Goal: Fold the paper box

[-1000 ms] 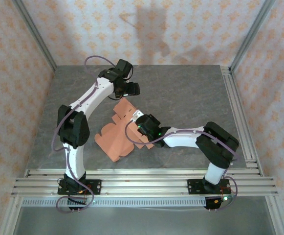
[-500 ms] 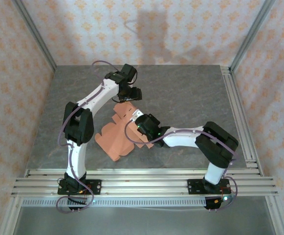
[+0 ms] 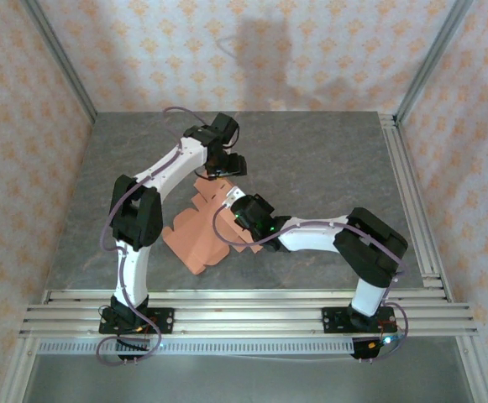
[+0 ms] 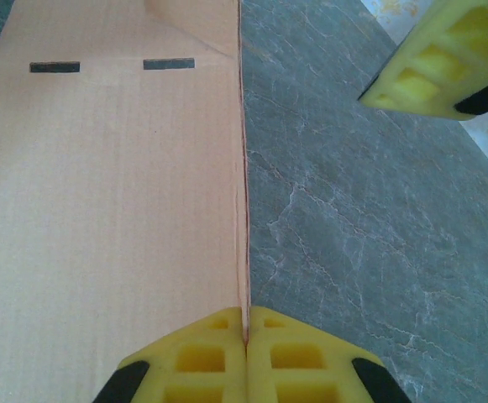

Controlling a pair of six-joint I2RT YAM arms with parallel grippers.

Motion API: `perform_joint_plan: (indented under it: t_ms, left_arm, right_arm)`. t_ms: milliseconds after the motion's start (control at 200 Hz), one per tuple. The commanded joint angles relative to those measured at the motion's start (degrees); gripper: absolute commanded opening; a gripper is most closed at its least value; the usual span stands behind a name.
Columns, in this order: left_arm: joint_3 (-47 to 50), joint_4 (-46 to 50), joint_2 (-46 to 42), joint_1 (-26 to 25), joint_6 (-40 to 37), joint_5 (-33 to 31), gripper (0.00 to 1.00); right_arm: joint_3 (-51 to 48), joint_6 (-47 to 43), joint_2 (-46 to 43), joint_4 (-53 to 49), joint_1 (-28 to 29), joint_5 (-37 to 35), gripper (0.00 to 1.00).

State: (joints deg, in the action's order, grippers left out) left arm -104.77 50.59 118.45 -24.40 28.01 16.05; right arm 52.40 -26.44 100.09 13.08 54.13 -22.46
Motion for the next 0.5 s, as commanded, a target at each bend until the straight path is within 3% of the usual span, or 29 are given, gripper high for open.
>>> perform_joint_plan:
  t_ms: [0,140,496]
  left_arm:
    - [1.3,3.2,-1.5,0.1,0.3,-4.2,0.67]
    - [1.5,3.9,-1.6,0.7,0.5,-3.7,0.68]
    - [4.1,1.3,-2.9,0.3,5.0,2.2,0.49]
  right_arm:
    - [0.9,0.1,-0.3,2.2,0.2,-0.1,0.0]
    - [0.5,0.3,-0.6,2.3,0.1,0.0,0.0]
    - [0.6,0.5,-0.4,2.3,0.0,0.3,0.0]
